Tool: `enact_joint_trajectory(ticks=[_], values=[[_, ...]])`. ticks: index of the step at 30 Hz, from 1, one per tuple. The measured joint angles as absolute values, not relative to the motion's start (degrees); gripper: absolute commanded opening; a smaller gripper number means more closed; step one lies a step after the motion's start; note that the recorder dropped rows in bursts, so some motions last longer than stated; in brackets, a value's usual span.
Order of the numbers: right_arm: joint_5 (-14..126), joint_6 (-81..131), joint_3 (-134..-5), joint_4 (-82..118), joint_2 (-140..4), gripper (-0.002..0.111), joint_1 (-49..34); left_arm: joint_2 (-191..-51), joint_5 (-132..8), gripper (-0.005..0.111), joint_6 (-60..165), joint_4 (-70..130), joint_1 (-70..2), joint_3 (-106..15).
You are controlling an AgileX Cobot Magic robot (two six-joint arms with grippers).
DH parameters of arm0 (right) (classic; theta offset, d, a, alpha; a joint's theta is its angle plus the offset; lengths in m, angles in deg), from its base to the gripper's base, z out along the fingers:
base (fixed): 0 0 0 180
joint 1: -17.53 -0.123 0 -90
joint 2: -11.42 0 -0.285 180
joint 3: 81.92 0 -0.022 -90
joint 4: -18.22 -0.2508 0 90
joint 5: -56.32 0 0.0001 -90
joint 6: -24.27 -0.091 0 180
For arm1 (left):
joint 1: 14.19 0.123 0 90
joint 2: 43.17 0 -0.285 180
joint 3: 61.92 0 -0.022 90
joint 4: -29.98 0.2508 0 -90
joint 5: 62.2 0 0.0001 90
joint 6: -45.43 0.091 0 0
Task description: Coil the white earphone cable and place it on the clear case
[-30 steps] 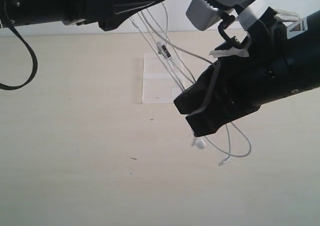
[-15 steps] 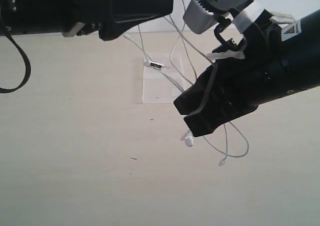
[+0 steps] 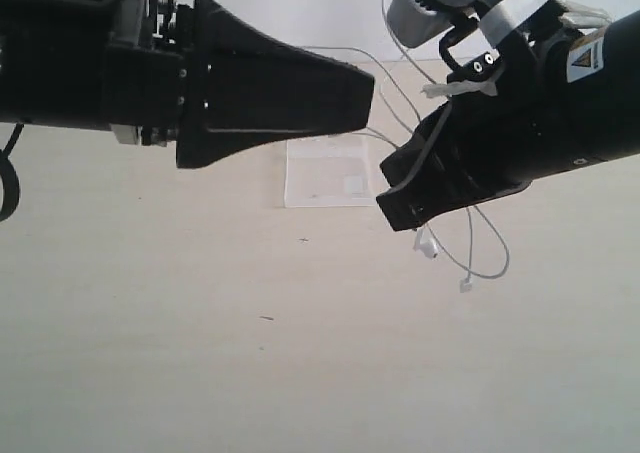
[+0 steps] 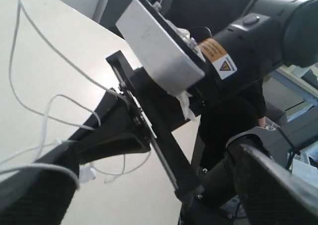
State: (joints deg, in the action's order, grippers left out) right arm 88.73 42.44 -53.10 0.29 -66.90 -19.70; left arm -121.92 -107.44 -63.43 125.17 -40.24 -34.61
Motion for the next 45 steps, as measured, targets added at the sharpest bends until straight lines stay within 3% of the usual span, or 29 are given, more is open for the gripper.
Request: enact_joint_trajectory(ticks=[14, 19, 23, 33, 39, 44, 45], values=[[85.2, 27.9, -53.1, 14.8, -66.4, 0.000, -19.7, -121.8, -113.7, 0.080, -69.8, 130.1, -40.1, -32.5], [85.3, 24.3, -53.1, 19.5, -65.5, 0.000, -19.7, -121.8, -113.7, 0.062, -69.0, 130.2, -37.9, -32.2], [85.4, 23.1, -53.1, 20.9, -65.5, 0.000, -19.7, -121.8, -113.5, 0.058, -68.9, 130.2, -34.3, -32.2], [91.6, 30.1, -57.7, 17.3, -68.9, 0.000, -19.7, -121.8, -96.5, 0.057, -67.8, 130.3, -28.7, -32.2], [99.1, 31.1, -67.5, 16.7, -77.5, 0.000, -19.7, -121.8, -89.2, 0.032, -65.5, 130.3, -27.4, -32.2], [103.0, 29.1, -77.2, 16.7, -86.5, 0.000, -19.7, -121.9, -81.1, 0.000, -62.2, 130.3, -27.4, -32.2], [103.1, 27.2, -80.2, 16.7, -89.6, 0.000, -19.7, -121.9, -77.9, 0.000, -61.5, 130.3, -27.4, -32.2]])
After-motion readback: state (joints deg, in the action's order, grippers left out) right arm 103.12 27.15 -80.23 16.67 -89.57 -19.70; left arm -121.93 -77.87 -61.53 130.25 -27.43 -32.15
